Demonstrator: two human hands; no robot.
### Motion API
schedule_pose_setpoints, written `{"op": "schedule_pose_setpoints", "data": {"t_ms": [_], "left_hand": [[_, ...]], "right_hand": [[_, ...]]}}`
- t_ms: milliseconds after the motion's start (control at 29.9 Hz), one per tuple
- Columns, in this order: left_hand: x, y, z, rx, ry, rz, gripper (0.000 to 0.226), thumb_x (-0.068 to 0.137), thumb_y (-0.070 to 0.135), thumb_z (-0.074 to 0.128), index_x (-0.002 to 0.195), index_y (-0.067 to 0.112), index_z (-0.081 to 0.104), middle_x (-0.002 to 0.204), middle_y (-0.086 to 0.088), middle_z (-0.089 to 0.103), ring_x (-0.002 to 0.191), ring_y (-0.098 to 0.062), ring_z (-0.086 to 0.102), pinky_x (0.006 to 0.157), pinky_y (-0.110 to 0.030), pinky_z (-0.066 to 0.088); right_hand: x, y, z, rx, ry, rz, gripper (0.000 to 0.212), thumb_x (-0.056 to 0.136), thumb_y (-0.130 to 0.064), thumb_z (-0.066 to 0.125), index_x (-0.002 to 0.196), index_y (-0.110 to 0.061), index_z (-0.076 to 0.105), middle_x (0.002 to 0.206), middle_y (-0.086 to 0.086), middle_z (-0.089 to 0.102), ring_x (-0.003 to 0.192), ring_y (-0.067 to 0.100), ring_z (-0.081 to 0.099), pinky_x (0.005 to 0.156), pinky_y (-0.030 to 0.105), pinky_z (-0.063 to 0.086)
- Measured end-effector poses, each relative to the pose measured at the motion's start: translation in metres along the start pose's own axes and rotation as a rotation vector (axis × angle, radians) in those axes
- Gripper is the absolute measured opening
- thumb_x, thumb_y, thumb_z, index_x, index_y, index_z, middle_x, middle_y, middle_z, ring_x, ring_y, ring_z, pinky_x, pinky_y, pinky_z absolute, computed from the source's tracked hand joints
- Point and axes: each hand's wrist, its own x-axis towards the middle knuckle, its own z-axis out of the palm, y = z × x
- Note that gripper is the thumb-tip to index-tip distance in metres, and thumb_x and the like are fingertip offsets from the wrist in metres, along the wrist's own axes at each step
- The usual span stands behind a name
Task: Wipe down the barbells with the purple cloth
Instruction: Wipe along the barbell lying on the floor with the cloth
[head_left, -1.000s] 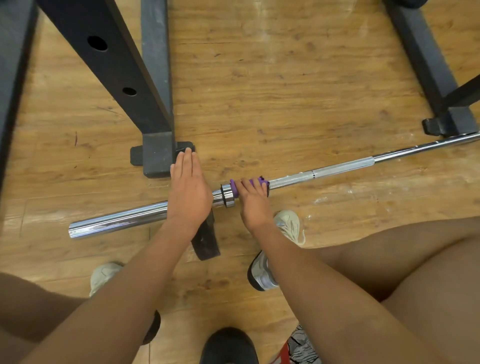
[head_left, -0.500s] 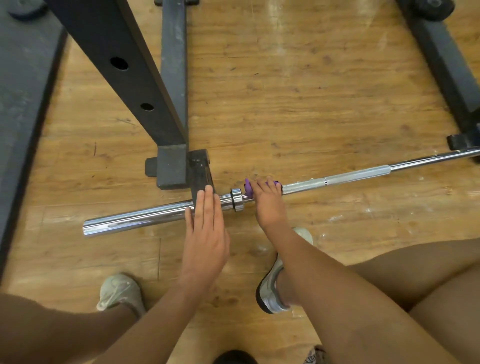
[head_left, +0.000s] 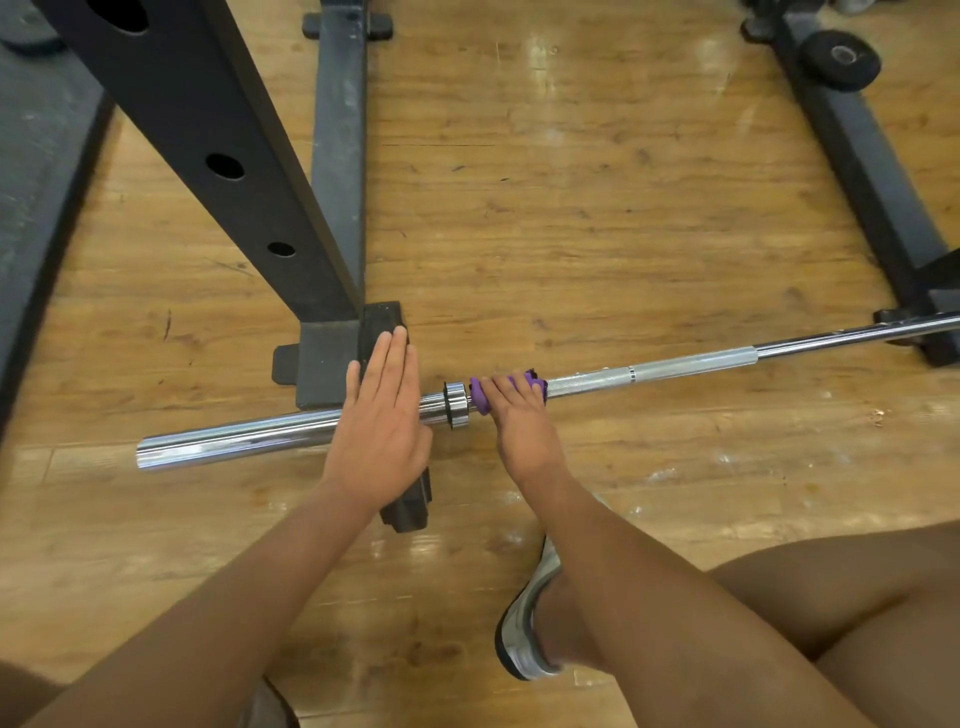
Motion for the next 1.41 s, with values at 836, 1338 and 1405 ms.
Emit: {"op": "schedule_pose_setpoints", "data": {"t_ms": [836,1338,1405], "left_hand": [[0.078,0.007,-0.023,0.045,0.013,-0.292,0.075,0.092,0.018,0.051,0.157,0.001,0.019,0.166,-0.02,0.011,0.155,-0.034,-0.001,0.121,-0.059,-0.004],[0.084,0.055,0.119,-0.264,0.075,-0.318,0.056,0.089,-0.007,0.061,0.143,0.008,0.052,0.161,-0.013,0.032,0.153,-0.031,0.018,0.12,-0.04,-0.015],[0.085,0.061,0.123,-0.286,0.105,-0.345,0.06,0.084,-0.011,0.062,0.14,0.007,0.053,0.159,-0.014,0.034,0.152,-0.032,0.018,0.12,-0.036,-0.022]], "right_hand": [[0.063,0.057,-0.058,-0.305,-0.306,-0.627,0.067,0.072,0.011,0.057,0.134,-0.014,0.053,0.132,0.003,0.053,0.107,0.028,0.047,0.091,0.044,0.046],[0.027,0.063,-0.003,0.043,0.149,-0.286,0.065,0.083,0.004,0.055,0.146,-0.012,0.05,0.151,0.005,0.05,0.145,0.029,0.037,0.123,0.046,0.021],[0.027,0.063,0.002,0.073,0.175,-0.269,0.065,0.085,0.005,0.057,0.147,-0.013,0.049,0.152,0.004,0.049,0.147,0.027,0.034,0.125,0.042,0.017]]}}
